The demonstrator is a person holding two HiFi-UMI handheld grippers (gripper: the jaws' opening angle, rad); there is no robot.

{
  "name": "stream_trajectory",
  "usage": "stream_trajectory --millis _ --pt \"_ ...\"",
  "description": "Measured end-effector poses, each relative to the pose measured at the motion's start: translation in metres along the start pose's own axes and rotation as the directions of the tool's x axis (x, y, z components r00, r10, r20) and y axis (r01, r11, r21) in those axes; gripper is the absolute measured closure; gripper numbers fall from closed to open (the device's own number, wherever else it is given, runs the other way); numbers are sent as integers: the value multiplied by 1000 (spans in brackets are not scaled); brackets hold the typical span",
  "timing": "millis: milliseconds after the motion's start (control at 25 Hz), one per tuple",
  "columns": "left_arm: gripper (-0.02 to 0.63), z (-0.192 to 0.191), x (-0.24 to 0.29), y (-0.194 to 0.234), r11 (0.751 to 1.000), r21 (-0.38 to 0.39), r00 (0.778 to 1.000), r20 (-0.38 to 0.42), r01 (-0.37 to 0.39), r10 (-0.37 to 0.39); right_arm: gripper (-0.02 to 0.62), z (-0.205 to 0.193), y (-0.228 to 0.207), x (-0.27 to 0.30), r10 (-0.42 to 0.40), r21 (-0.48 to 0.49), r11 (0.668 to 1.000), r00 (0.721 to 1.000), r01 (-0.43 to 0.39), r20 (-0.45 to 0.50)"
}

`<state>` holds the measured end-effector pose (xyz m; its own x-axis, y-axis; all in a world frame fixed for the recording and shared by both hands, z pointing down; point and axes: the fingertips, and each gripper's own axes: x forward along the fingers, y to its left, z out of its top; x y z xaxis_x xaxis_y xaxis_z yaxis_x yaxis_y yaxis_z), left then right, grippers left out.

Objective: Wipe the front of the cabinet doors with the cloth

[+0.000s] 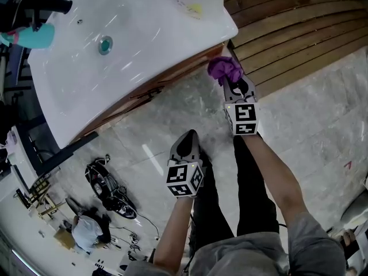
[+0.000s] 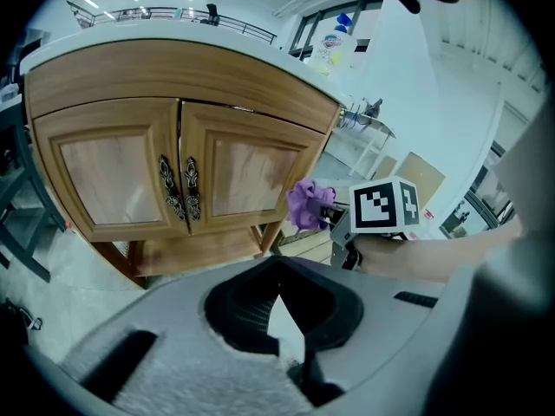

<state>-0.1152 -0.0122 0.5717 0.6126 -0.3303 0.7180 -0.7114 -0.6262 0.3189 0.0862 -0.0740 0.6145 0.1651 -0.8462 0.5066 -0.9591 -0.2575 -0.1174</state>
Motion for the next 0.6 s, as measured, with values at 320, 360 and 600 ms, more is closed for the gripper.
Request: stream_trajectory --millis 320,360,600 --pt "598 -6 -15 13 1000 -1 1000 9 5 -5 502 -18 35 -11 17 0 1000 1000 -17 -14" --pt "598 -8 -17 16 1000 -2 1000 7 4 -4 502 -19 39 -12 20 1 1000 1000 -20 -14" --pt "598 -19 -30 37 1000 -3 1000 -5 -11 11 502 -27 72 -15 49 7 999 999 -49 -12"
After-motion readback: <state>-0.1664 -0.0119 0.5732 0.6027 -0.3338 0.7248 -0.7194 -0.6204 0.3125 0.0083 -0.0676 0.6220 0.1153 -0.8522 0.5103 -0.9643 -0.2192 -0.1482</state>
